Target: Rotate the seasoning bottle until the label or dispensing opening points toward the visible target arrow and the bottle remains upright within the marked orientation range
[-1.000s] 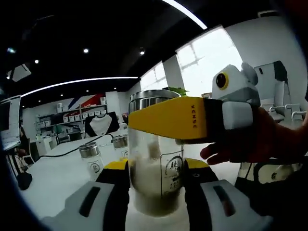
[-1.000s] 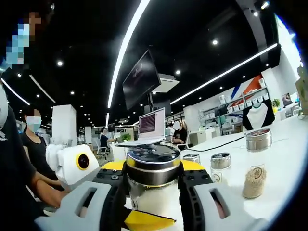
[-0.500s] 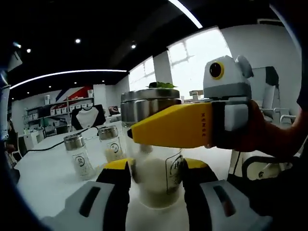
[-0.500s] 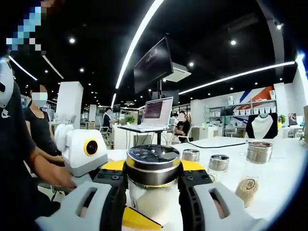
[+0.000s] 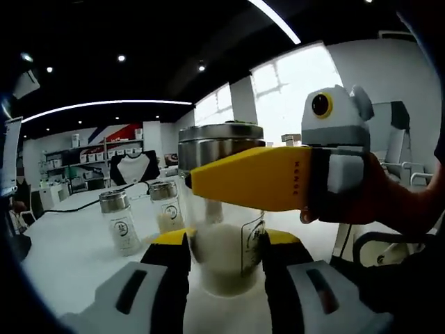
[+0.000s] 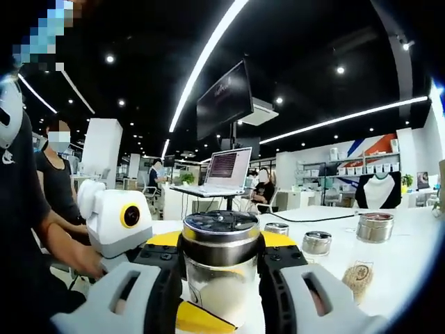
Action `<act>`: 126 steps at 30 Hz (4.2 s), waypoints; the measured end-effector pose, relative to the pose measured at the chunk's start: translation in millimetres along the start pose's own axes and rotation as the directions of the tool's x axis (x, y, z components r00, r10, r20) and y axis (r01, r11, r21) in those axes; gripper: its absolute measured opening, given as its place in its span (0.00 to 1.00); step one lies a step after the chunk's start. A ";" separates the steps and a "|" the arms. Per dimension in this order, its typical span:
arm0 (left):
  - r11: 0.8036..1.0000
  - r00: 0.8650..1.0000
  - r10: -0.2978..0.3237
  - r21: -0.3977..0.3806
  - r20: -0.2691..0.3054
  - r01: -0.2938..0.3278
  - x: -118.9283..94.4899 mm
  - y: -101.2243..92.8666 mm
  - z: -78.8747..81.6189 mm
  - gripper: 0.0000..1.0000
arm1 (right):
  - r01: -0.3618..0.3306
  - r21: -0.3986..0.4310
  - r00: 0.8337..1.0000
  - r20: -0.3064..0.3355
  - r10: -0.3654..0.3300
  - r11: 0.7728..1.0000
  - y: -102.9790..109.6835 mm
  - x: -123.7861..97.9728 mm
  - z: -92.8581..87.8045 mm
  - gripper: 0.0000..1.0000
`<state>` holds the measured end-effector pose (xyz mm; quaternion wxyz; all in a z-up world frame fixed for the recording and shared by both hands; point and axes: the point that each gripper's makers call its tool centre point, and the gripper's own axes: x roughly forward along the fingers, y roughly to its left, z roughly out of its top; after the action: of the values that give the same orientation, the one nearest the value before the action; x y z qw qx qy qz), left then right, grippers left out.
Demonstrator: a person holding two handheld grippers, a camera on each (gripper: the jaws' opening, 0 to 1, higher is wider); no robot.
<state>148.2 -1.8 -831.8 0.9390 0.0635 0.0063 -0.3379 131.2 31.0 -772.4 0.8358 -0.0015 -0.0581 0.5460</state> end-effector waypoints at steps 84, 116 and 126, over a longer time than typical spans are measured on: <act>0.995 0.999 -0.032 -0.092 0.000 0.032 -6.8 29.6 5.8 0.83 | 0.173 -0.002 0.985 -0.023 -0.173 0.985 -74.7 -36.7 16.0 0.38; 0.997 0.998 0.041 -0.065 -0.042 -0.044 -13.8 51.0 -2.5 1.00 | 0.291 -0.030 0.955 -0.050 -0.293 0.956 -157.3 -89.2 16.8 0.38; 0.993 0.999 0.028 -0.111 -0.033 -0.031 -14.3 54.4 -2.1 0.99 | 0.307 -0.030 0.950 -0.058 -0.308 0.951 -182.2 -89.6 6.8 0.38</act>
<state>171.8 49.0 -826.9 0.9457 0.0164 0.0391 -0.3222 261.2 -124.8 -762.1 0.9119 -0.0178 -0.0372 0.4082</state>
